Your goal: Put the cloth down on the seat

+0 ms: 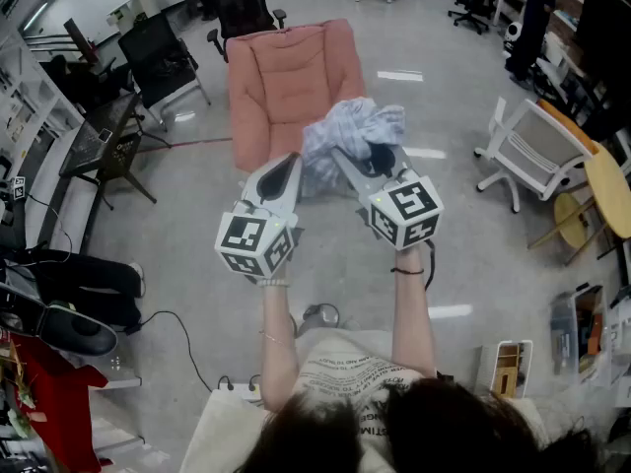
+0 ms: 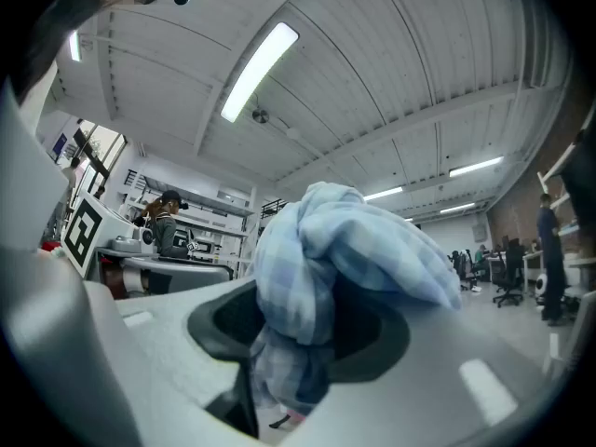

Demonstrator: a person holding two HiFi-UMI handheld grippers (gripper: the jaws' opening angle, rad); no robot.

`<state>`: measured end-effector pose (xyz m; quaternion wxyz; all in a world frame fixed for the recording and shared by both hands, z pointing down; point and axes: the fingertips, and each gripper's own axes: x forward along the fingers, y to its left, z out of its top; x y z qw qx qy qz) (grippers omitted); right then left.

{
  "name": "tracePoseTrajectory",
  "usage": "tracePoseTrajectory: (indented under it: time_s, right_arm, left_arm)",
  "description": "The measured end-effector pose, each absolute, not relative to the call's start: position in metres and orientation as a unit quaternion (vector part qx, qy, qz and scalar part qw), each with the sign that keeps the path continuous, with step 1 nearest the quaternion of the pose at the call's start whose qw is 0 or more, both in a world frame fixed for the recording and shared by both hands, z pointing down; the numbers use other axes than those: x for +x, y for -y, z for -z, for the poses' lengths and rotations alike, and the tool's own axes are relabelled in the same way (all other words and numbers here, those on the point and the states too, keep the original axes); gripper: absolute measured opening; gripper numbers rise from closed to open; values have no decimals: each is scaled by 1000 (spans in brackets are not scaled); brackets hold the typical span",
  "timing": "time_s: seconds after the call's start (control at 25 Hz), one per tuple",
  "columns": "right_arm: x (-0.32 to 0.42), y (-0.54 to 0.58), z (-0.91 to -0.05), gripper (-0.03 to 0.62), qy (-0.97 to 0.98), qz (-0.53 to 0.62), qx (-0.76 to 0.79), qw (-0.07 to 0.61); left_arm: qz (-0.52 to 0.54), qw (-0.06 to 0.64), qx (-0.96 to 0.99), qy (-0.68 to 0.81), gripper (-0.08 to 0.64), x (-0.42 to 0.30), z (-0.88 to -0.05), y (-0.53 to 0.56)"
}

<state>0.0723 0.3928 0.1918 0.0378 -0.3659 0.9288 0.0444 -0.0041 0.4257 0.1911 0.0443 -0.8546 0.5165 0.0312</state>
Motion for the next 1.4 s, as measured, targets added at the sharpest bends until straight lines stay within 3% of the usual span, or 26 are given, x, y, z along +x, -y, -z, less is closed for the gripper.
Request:
tracePoseTrajectory:
  time_s: [1.4]
  right_arm:
    - [82,-325,-245,193,-920,46,-390,0]
  left_arm:
    - [6,-7,-850,-526,-2,-22,-234,-370]
